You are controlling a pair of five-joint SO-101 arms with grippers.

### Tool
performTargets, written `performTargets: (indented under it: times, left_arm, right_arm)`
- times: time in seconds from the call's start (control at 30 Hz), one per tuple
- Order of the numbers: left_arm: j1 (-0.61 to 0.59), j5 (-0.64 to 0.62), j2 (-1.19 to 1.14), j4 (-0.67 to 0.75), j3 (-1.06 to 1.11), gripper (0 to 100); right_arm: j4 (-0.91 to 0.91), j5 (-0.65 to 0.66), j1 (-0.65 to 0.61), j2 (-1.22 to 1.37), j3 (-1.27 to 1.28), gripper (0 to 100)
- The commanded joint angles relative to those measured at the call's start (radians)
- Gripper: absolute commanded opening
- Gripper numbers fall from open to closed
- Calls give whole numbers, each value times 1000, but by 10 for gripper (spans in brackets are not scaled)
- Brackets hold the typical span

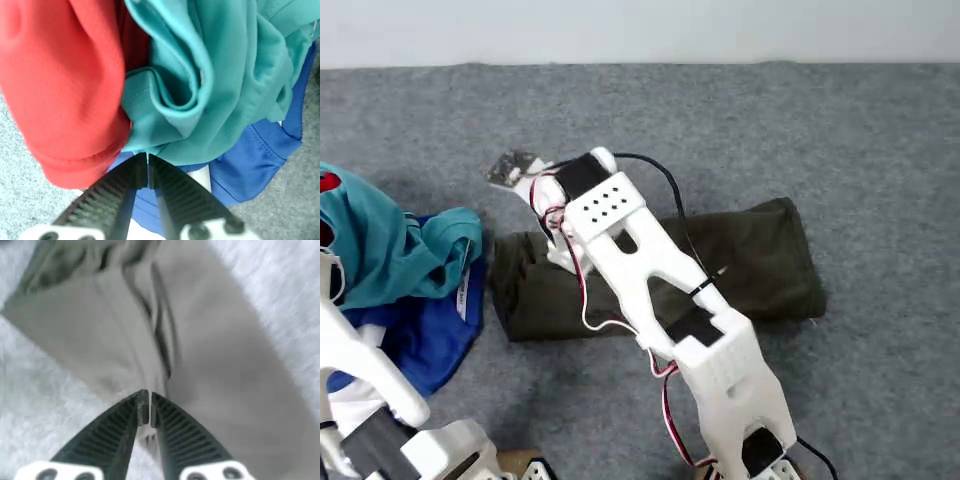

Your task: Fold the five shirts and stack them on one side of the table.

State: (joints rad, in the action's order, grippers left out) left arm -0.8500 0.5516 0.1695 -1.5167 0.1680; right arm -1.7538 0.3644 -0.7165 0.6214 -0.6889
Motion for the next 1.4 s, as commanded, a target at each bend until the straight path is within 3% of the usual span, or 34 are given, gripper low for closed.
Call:
performTargets:
  times: [0.0,0.27,0.5,0.6,0.83,1.1,1.37]
  left_arm:
    - [-3,6,46,-9,-18,15]
    - [11,5,46,-3,-16,15]
    - [12,3,48,-8,-18,15]
    - [11,3,48,-8,-18,15]
    - [9,6,55,-6,-18,15]
    - [14,6,49,-9,-18,15]
    - [14,6,49,-11,-18,15]
  right_arm:
    - [-31,-5,35,-87,153,9]
    - [153,-3,143,-19,295,9]
    - [-28,-9,176,-131,147,13]
    - [-42,-11,257,-205,158,46]
    - [-33,-57,538,-325,298,271]
    - [142,-55,783,-298,408,277]
    - [278,-80,822,-120,431,277]
